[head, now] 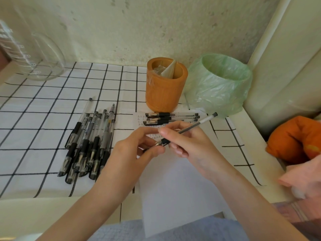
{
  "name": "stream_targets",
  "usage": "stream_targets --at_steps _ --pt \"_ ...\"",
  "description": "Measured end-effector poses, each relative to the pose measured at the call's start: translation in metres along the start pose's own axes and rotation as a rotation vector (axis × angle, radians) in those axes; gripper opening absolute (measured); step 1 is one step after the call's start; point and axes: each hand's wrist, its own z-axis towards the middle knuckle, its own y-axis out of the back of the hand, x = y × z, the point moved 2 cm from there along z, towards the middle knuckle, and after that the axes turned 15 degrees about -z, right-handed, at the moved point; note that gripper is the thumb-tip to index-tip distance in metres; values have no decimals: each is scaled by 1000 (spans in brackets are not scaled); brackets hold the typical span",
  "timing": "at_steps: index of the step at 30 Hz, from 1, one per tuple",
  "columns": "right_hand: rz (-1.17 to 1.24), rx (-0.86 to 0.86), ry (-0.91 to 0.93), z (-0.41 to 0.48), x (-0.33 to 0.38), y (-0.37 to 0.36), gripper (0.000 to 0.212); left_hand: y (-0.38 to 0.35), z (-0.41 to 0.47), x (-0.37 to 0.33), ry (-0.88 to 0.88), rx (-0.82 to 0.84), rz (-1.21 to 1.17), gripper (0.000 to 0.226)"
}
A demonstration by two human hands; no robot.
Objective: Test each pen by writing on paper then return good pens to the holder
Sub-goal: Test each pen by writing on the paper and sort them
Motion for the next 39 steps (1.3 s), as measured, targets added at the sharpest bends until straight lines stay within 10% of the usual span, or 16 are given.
stream_targets --at_steps 19,24,27,31,39 --pt "79 29 -34 -2 -6 -6 30 5 -5 -2 1 -27 49 32" --pt "239 -99 -103 6 -6 -2 27 18 -2 -6 -27 -79 464 55" --pt "332 -153 -200 9 -7 14 28 31 -1 7 -145 -140 761 32" --pt "407 -74 -263 13 -7 18 29 37 -4 22 -71 -160 912 11" --pt "323 -99 -251 15 -5 20 24 31 -7 23 -22 -126 1094 42"
